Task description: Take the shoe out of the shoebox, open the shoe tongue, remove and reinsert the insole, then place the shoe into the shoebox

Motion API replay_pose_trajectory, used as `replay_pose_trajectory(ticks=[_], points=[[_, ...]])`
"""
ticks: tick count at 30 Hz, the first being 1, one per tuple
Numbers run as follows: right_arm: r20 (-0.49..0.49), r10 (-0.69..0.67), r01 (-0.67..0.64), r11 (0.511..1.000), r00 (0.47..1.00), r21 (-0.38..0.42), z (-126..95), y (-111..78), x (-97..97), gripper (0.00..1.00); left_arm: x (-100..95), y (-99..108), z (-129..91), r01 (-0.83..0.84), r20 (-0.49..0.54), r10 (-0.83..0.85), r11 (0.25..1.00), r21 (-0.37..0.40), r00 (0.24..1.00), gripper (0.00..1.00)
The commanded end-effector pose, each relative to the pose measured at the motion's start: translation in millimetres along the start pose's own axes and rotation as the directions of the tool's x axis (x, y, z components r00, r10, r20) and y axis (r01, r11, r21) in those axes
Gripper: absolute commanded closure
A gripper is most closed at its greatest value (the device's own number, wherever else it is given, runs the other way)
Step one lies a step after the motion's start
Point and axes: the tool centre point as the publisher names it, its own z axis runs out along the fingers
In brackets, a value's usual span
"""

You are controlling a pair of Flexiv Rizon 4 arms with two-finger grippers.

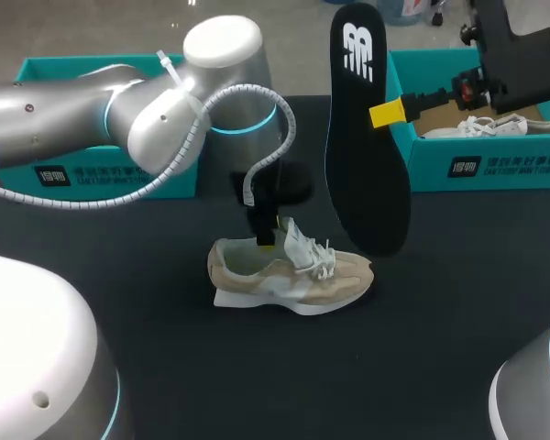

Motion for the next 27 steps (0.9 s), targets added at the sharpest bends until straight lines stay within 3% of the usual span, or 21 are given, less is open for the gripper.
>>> replay_pose_trajectory(ticks=[1,3,14,15,17,18,27], points=[[0.001,0.001,-0.001,1.0,1.0,0.004,1.7,1.7,-1.1,1.0,-1.9,-6.6,6.5,-0.005,-0.008,0.005,1.0,0.008,1.0,0.42],[0.001,0.001,-0.001,1.0,1.0,0.004,1.7,1.7,-1.1,1.0,-1.1,-8.7,7.0,-0.01,-0.009,0.01,1.0,0.013,1.0,0.46],[0.001,0.001,-0.001,1.0,1.0,0.004,1.7,1.7,-1.1,1.0,0.6,-9.9,23.1,-0.015,-0.046,0.014,1.0,-0.005,0.999,0.5],[0.001,0.001,-0.001,1.0,1.0,0.004,1.7,1.7,-1.1,1.0,0.5,-9.5,24.0,-0.015,-0.049,0.014,1.0,-0.006,0.999,0.53],[0.001,0.001,-0.001,1.0,1.0,0.004,1.7,1.7,-1.1,1.0,0.3,-9.3,24.8,-0.014,-0.052,0.014,1.0,-0.007,0.999,0.72],[0.001,0.001,-0.001,1.0,1.0,0.004,1.7,1.7,-1.1,1.0,0.3,-9.3,24.9,-0.014,-0.054,0.014,1.0,-0.006,0.998,1.0],[0.001,0.001,-0.001,1.0,1.0,0.004,1.7,1.7,-1.1,1.0,5.1,-10.9,25.2,-0.037,-0.067,0.038,0.999,0.008,0.997,1.0]])
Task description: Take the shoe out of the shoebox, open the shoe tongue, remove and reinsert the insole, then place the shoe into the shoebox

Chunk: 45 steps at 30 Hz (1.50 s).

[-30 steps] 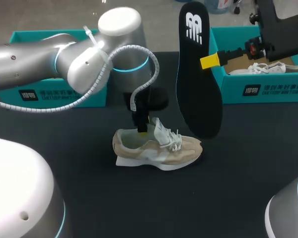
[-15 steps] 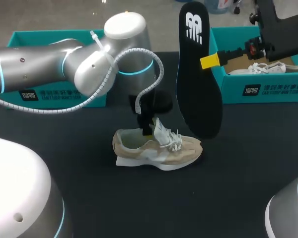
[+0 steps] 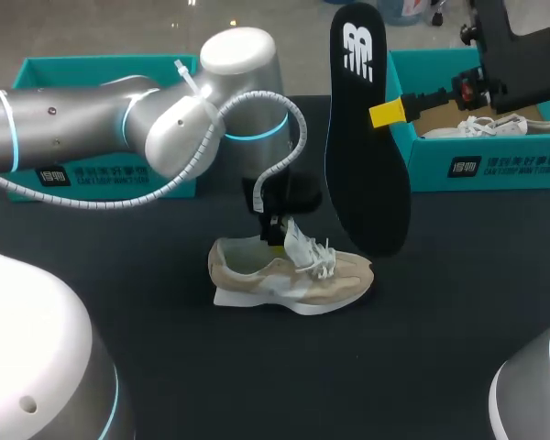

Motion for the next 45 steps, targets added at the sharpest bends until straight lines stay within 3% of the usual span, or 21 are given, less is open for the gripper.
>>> replay_pose_trajectory(ticks=[1,22,24,25,26,30,31,35,38,40,41,43,44,45], points=[[0.001,0.002,-0.002,1.0,1.0,0.004,1.7,1.6,-1.1,1.0,1.4,0.2,0.8,0.004,-0.004,-0.004,1.0,0.0,1.0,1.0],[0.001,0.002,-0.002,1.0,1.0,0.004,1.7,1.6,-1.1,1.0,1.4,0.2,0.8,0.004,-0.004,-0.004,1.0,0.0,1.0,1.0],[0.001,0.002,-0.002,1.0,1.0,0.004,1.7,1.6,-1.1,1.0,-1.8,-1.9,-8.0,-0.075,-0.011,0.075,0.997,-0.032,0.997,1.0],[0.001,0.002,-0.002,1.0,1.0,0.004,1.7,1.6,-1.1,1.0,-3.4,-5.1,-12.7,-0.133,-0.06,0.129,0.989,-0.066,0.99,1.0],[0.001,0.002,-0.002,1.0,1.0,0.004,1.7,1.6,-1.1,1.0,-4.2,-7.3,-17.7,-0.185,-0.065,0.181,0.981,-0.053,0.981,1.0],[0.001,0.002,-0.002,1.0,1.0,0.004,1.7,1.6,-1.1,1.0,-4.0,-18.0,-36.7,-0.447,-0.233,0.427,0.894,-0.037,0.873,1.0],[0.001,0.002,-0.002,1.0,1.0,0.004,1.7,1.6,-1.1,1.0,-2.1,-17.8,-42.8,-0.448,-0.234,0.427,0.893,-0.043,0.874,1.0],[0.001,0.002,-0.002,1.0,1.0,0.004,1.7,1.6,-1.1,1.0,0.4,-19.2,-62.6,-0.593,-0.359,0.547,0.805,-0.024,0.757,1.0],[0.001,0.002,-0.002,1.0,1.0,0.004,1.7,1.6,-1.1,1.0,-0.3,-17.5,-70.5,-0.661,-0.394,0.606,0.75,-0.004,0.691,1.0],[0.001,0.002,-0.002,1.0,1.0,0.004,1.7,1.6,-1.1,1.0,-0.6,-16.9,-73.4,-0.751,-0.439,0.692,0.658,0.056,0.573,1.0],[0.001,0.002,-0.002,1.0,1.0,0.004,1.7,1.6,-1.1,1.0,-0.5,-16.4,-74.9,-0.757,-0.431,0.705,0.649,0.072,0.564,1.0],[0.001,0.002,-0.002,1.0,1.0,0.004,1.7,1.6,-1.1,1.0,0.2,-16.3,-74.3,-0.837,-0.452,0.783,0.532,0.132,0.426,1.0],[0.001,0.002,-0.002,1.0,1.0,0.004,1.7,1.6,-1.1,1.0,-0.5,-15.3,-74.3,-0.838,-0.455,0.791,0.524,0.154,0.41,1.0],[0.001,0.002,-0.002,1.0,1.0,0.004,1.7,1.6,-1.1,1.0,-0.4,-15.4,-73.1,-0.87,-0.461,0.822,0.458,0.183,0.335,1.0]])
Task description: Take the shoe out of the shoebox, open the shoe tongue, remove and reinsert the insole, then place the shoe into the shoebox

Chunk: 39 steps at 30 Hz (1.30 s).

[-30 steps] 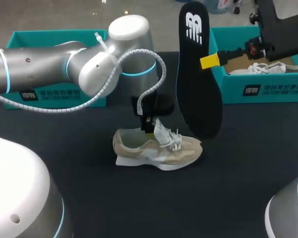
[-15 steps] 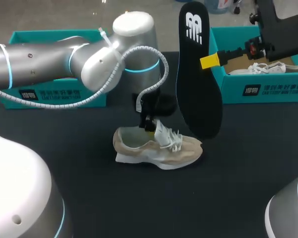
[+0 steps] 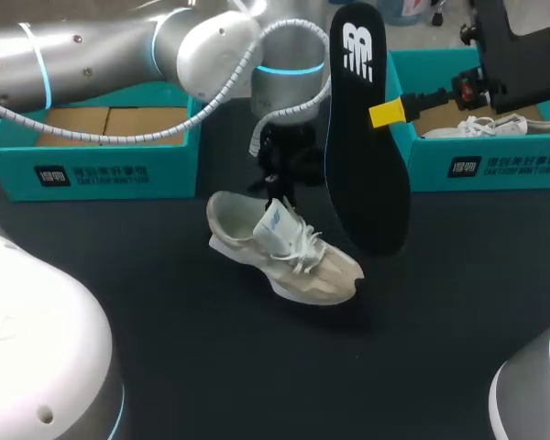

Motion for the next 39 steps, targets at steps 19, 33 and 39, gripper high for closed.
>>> replay_pose_trajectory(ticks=[19,33,39], points=[[0.001,0.001,-0.001,1.0,1.0,0.004,1.7,1.5,-1.0,1.0,-26.7,-0.9,4.7,-0.771,-0.251,0.749,0.637,0.019,0.613,1.0],[0.001,0.001,-0.001,1.0,1.0,0.004,1.7,1.5,-1.0,1.0,-35.1,-6.6,14.2,-0.755,-0.267,0.728,0.655,0.003,0.631,1.0],[0.001,0.001,-0.001,1.0,1.0,0.004,1.7,1.5,-1.0,1.0,-43.0,-9.6,19.1,-0.753,-0.299,0.717,0.658,-0.004,0.629,1.0]])
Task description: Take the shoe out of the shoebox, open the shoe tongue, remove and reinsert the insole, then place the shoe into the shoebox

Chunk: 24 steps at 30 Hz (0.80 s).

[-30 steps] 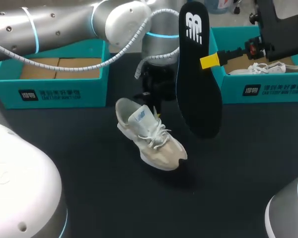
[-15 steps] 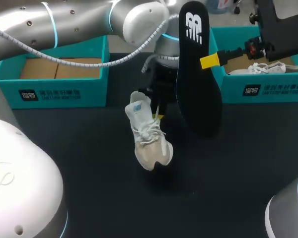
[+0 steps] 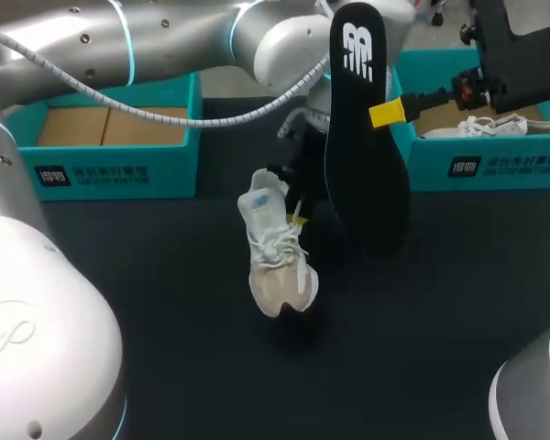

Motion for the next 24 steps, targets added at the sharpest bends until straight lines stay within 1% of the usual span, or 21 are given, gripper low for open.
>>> replay_pose_trajectory(ticks=[1,11,13,17,24], points=[[0.001,0.002,-0.002,1.0,1.0,0.004,1.6,1.4,-1.0,1.0,-10.9,3.2,0.3,-0.012,-0.038,0.012,1.0,0.0,0.999,1.0],[0.001,0.002,-0.002,1.0,1.0,0.004,1.6,1.4,-1.0,1.0,-28.0,7.2,11.4,-0.053,-0.058,0.053,0.999,0.004,0.997,1.0],[0.001,0.002,-0.002,1.0,1.0,0.004,1.6,1.4,-1.0,1.0,-31.0,7.0,14.7,-0.07,-0.068,0.069,0.997,-0.016,0.995,1.0],[0.001,0.002,-0.002,1.0,1.0,0.004,1.6,1.4,-1.0,1.0,-37.7,5.3,22.4,-0.133,-0.07,0.13,0.991,-0.033,0.989,1.0],[0.001,0.002,-0.002,1.0,1.0,0.004,1.6,1.4,-1.0,1.0,-47.1,7.4,33.6,-0.139,-0.08,0.139,0.99,0.0,0.987,1.0]])
